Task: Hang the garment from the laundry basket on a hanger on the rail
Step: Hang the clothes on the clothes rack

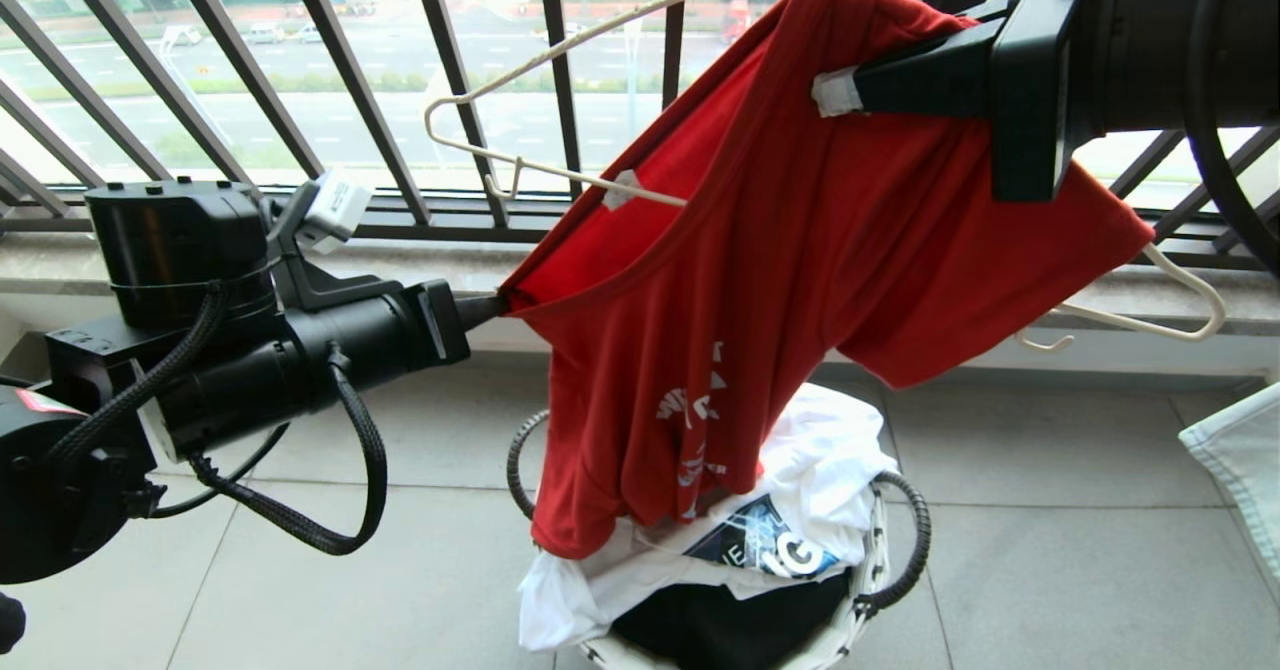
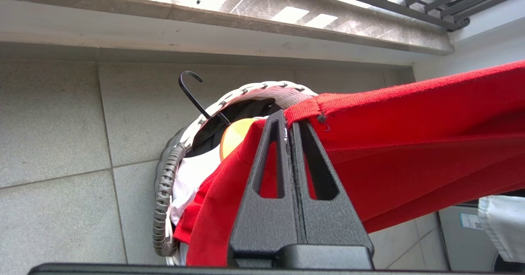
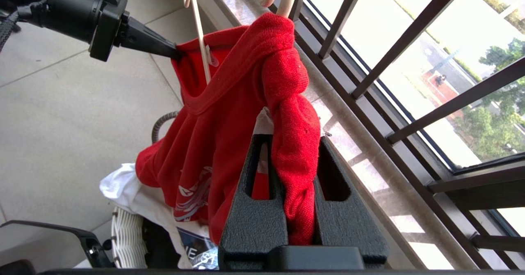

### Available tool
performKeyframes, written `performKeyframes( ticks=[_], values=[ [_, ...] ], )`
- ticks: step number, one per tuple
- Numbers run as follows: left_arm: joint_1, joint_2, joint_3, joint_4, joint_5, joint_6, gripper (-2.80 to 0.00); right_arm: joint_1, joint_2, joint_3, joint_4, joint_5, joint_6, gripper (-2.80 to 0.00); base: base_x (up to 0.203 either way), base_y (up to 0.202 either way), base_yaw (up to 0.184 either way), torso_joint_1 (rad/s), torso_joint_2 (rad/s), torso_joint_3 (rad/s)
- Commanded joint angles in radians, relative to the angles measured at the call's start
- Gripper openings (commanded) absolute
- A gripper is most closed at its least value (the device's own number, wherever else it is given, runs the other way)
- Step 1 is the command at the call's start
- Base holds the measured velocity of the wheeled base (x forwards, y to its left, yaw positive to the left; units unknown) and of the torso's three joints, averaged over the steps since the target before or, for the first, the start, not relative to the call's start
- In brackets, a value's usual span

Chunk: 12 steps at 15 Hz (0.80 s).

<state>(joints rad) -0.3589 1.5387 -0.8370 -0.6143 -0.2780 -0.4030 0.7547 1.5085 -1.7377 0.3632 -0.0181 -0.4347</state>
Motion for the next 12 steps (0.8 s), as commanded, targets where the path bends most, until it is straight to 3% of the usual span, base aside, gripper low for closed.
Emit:
performKeyframes(
  ticks=[1, 4, 12],
  values=[
    [0.012, 0.036, -0.001, -0.024, -0.001, -0.003, -2.8, 0.01, -0.012, 0.014, 0.005, 0.0, -0.003, -2.8, 0.0, 0.0, 0.0, 0.0, 0.0, 0.0],
    [0.063, 0.034, -0.003, -0.092, 0.011, -0.009, -2.8, 0.02, -0.025, 0.064, 0.003, 0.0, -0.006, -2.8, 0.0, 0.0, 0.0, 0.0, 0.0, 0.0],
    [0.154, -0.04, -0.049, -0.088, 0.01, -0.011, -2.8, 0.021, -0.006, 0.084, 0.005, -0.006, -0.032, -2.8, 0.0, 0.0, 0.0, 0.0, 0.0, 0.0]
  ],
)
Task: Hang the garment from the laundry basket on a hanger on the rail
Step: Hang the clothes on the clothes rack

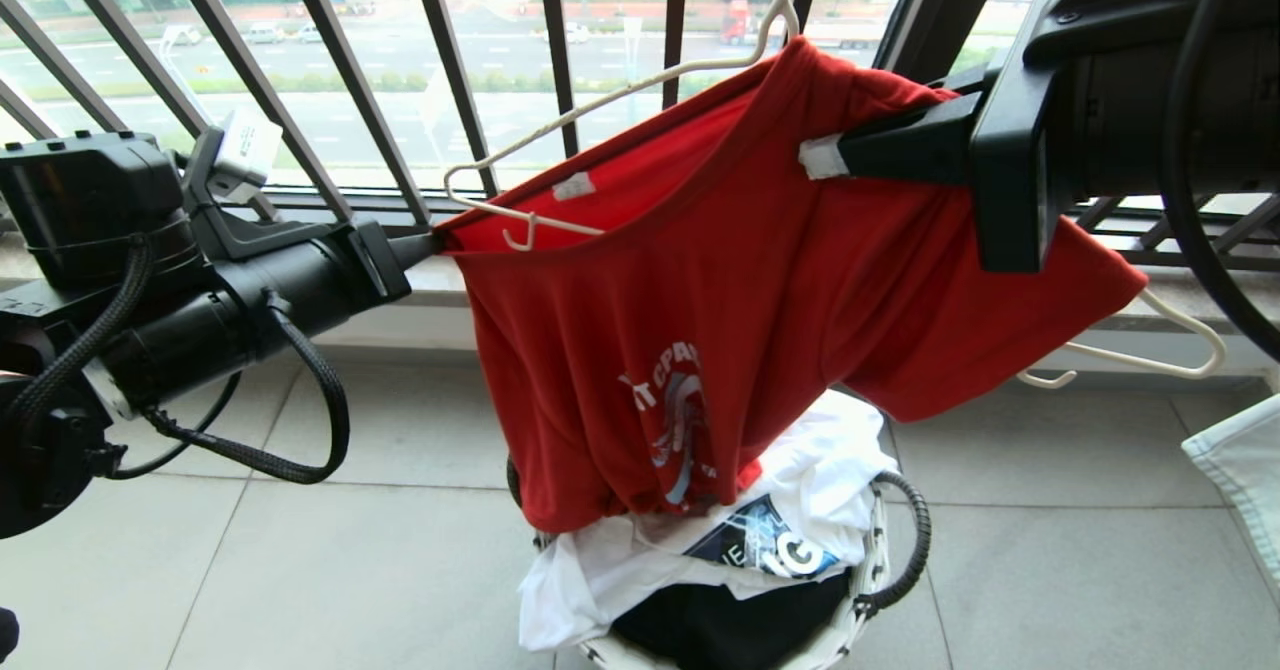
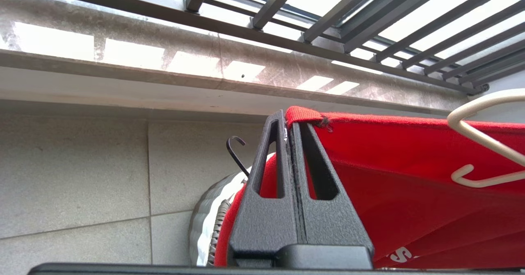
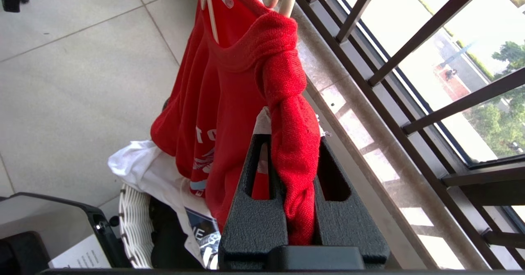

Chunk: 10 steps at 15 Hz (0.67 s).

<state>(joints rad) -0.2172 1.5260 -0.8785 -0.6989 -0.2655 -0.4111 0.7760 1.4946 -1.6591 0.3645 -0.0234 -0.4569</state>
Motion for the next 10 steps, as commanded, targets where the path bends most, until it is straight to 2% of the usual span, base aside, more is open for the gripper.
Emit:
performKeyframes(
  ticks=[1, 3, 7, 10],
  values=[
    [0.021, -0.042, -0.009, -0.002, -0.006, -0.003, -2.8, -0.001, 0.016, 0.007, 0.003, -0.003, -0.014, -2.8, 0.0, 0.0, 0.0, 0.0, 0.0, 0.0],
    [0.022, -0.076, -0.01, 0.012, -0.01, -0.002, -2.8, -0.001, 0.024, 0.006, 0.002, -0.004, -0.014, -2.8, 0.0, 0.0, 0.0, 0.0, 0.0, 0.0],
    [0.022, -0.153, -0.048, 0.119, -0.012, -0.002, -2.8, -0.003, 0.06, 0.007, 0.002, -0.007, -0.031, -2.8, 0.0, 0.0, 0.0, 0.0, 0.0, 0.0],
    [0.019, -0.17, -0.07, 0.13, -0.023, -0.002, -2.8, 0.007, 0.1, 0.004, -0.001, -0.008, -0.034, -2.8, 0.0, 0.0, 0.0, 0.0, 0.0, 0.0]
  ],
)
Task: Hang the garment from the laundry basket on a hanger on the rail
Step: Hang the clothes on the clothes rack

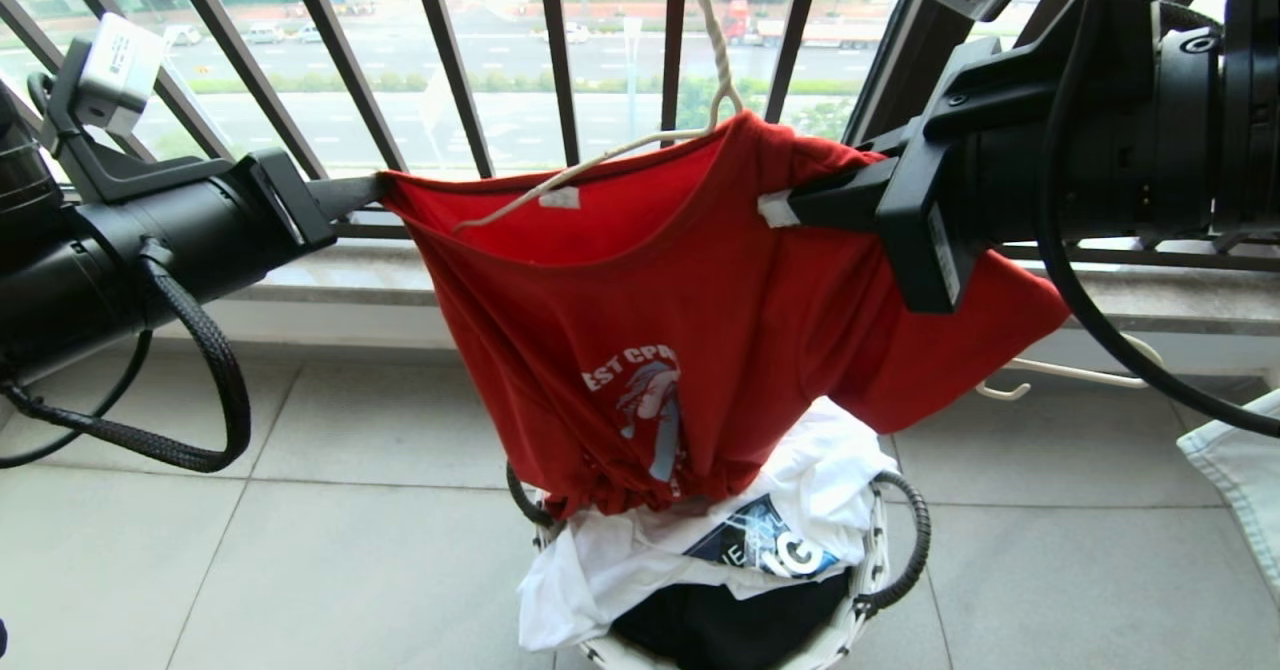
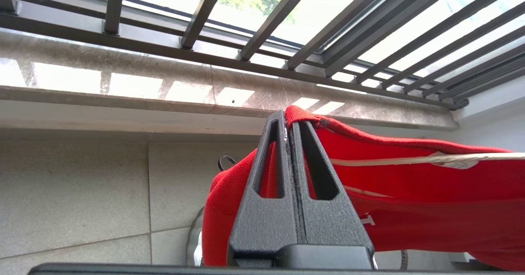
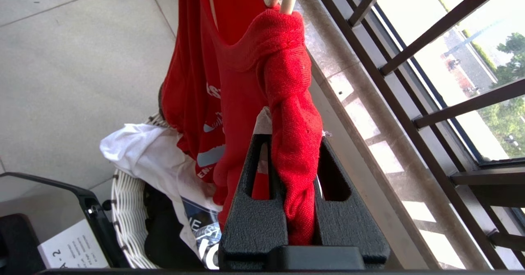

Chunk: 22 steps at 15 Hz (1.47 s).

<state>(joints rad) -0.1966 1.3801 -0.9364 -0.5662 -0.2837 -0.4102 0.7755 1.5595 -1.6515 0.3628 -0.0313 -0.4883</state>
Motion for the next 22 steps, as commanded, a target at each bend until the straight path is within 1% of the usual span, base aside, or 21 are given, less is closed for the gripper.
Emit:
performKeyframes(
  ticks=[1, 2, 3, 5, 7, 9, 10, 12, 13, 15, 17, 19, 20, 21, 22],
  values=[
    [-0.002, -0.041, -0.013, 0.006, -0.009, -0.003, -2.8, 0.011, 0.055, -0.008, -0.002, -0.001, -0.002, -2.8, 0.0, 0.0, 0.0, 0.0, 0.0, 0.0],
    [-0.007, -0.057, -0.02, 0.06, -0.015, -0.002, -2.8, 0.01, 0.069, -0.009, -0.013, 0.0, 0.002, -2.8, 0.0, 0.0, 0.0, 0.0, 0.0, 0.0],
    [-0.013, -0.072, -0.054, 0.144, -0.027, -0.002, -2.8, 0.008, 0.077, -0.007, -0.032, 0.002, 0.005, -2.8, 0.0, 0.0, 0.0, 0.0, 0.0, 0.0],
    [-0.02, -0.077, -0.157, 0.257, -0.041, -0.002, -2.8, 0.009, 0.089, -0.007, -0.082, 0.006, 0.028, -2.8, 0.0, 0.0, 0.0, 0.0, 0.0, 0.0],
    [-0.059, -0.068, -0.283, 0.369, -0.043, 0.0, -2.8, 0.011, 0.096, -0.002, -0.151, 0.017, 0.112, -2.8, 0.0, 0.0, 0.0, 0.0, 0.0, 0.0],
    [-0.105, -0.052, -0.407, 0.502, -0.04, 0.007, -2.8, 0.011, 0.097, 0.012, -0.182, 0.074, 0.197, -2.8, 0.0, 0.0, 0.0, 0.0, 0.0, 0.0],
    [-0.121, -0.037, -0.46, 0.543, -0.04, 0.013, -2.8, 0.011, 0.097, 0.026, -0.196, 0.087, 0.231, -2.8, 0.0, 0.0, 0.0, 0.0, 0.0, 0.0],
    [-0.188, 0.005, -0.545, 0.612, -0.035, 0.05, -2.8, 0.01, 0.1, 0.067, -0.303, 0.094, 0.302, -2.8, 0.0, 0.0, 0.0, 0.0, 0.0, 0.0],
    [-0.217, 0.019, -0.58, 0.628, -0.032, 0.057, -2.8, 0.01, 0.1, 0.098, -0.362, 0.104, 0.337, -2.8, 0.0, 0.0, 0.0, 0.0, 0.0, 0.0],
    [-0.28, 0.048, -0.626, 0.636, -0.025, 0.062, -2.8, 0.011, 0.1, 0.152, -0.439, 0.123, 0.399, -2.8, 0.0, 0.0, 0.0, 0.0, 0.0, 0.0],
    [-0.345, 0.078, -0.656, 0.638, -0.003, 0.066, -2.8, 0.01, 0.1, 0.178, -0.48, 0.126, 0.468, -2.8, 0.0, 0.0, 0.0, 0.0, 0.0, 0.0],
    [-0.39, 0.121, -0.702, 0.638, 0.011, 0.089, -2.8, 0.01, 0.099, 0.225, -0.518, 0.128, 0.496, -2.8, 0.0, 0.0, 0.0, 0.0, 0.0, 0.0],
    [-0.416, 0.132, -0.706, 0.639, 0.013, 0.094, -2.8, 0.01, 0.097, 0.248, -0.553, 0.128, 0.508, -2.8, 0.0, 0.0, 0.0, 0.0, 0.0, 0.0],
    [-0.439, 0.139, -0.706, 0.64, 0.025, 0.098, -2.8, 0.009, 0.097, 0.264, -0.592, 0.128, 0.537, -2.8, 0.0, 0.0, 0.0, 0.0, 0.0, 0.0],
    [-0.46, 0.144, -0.706, 0.645, 0.064, 0.1, -2.8, 0.007, 0.096, 0.272, -0.614, 0.128, 0.566, -2.8, 0.0, 0.0, 0.0, 0.0, 0.0, 0.0]
  ],
)
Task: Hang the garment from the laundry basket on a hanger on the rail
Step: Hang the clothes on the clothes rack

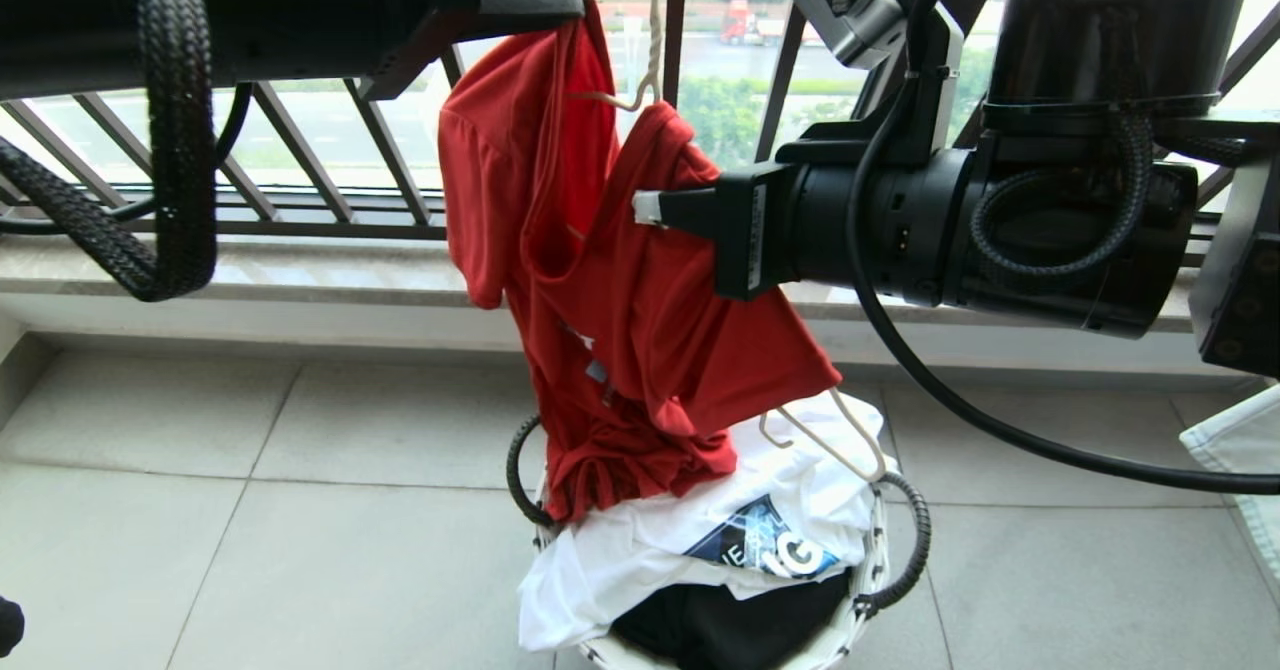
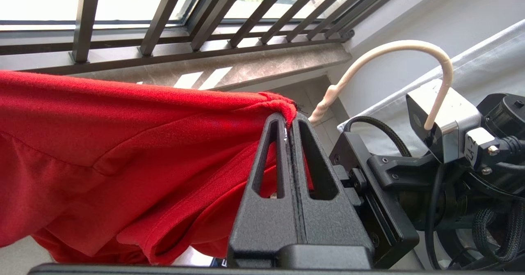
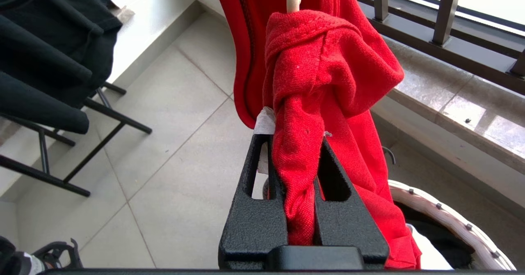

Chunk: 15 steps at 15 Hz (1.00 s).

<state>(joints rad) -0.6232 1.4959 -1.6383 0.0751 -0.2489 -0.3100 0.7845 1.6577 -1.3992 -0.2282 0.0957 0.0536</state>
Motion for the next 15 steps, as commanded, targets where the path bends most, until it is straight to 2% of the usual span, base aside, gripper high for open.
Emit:
performKeyframes(
  ticks=[1, 2, 3, 5, 7, 10, 15],
  values=[
    [-0.059, 0.035, -0.006, 0.008, 0.082, 0.001, -2.8, -0.008, -0.005, 0.027, -0.029, 0.002, 0.045, -2.8, 0.0, 0.0, 0.0, 0.0, 0.0, 0.0],
    [-0.092, 0.04, -0.007, 0.011, 0.124, 0.01, -2.8, -0.01, -0.007, 0.037, -0.03, 0.003, 0.048, -2.8, 0.0, 0.0, 0.0, 0.0, 0.0, 0.0],
    [-0.105, 0.045, -0.006, 0.012, 0.138, 0.041, -2.8, -0.011, -0.009, 0.049, -0.03, 0.005, 0.049, -2.8, 0.0, 0.0, 0.0, 0.0, 0.0, 0.0],
    [-0.103, 0.047, 0.0, 0.012, 0.146, 0.058, -2.8, -0.014, -0.009, 0.078, -0.036, 0.016, 0.057, -2.8, 0.0, 0.0, 0.0, 0.0, 0.0, 0.0],
    [-0.075, 0.037, 0.002, 0.014, 0.186, 0.073, -2.8, -0.021, -0.002, 0.08, -0.053, 0.014, 0.058, -2.8, 0.0, 0.0, 0.0, 0.0, 0.0, 0.0],
    [-0.002, 0.007, 0.002, 0.056, 0.254, 0.167, -2.8, -0.036, -0.009, 0.083, -0.053, 0.015, 0.057, -2.8, 0.0, 0.0, 0.0, 0.0, 0.0, 0.0],
    [0.179, -0.06, -0.007, 0.11, 0.268, 0.329, -2.8, -0.037, -0.01, 0.108, -0.049, 0.013, 0.005, -2.8, 0.0, 0.0, 0.0, 0.0, 0.0, 0.0]
  ],
)
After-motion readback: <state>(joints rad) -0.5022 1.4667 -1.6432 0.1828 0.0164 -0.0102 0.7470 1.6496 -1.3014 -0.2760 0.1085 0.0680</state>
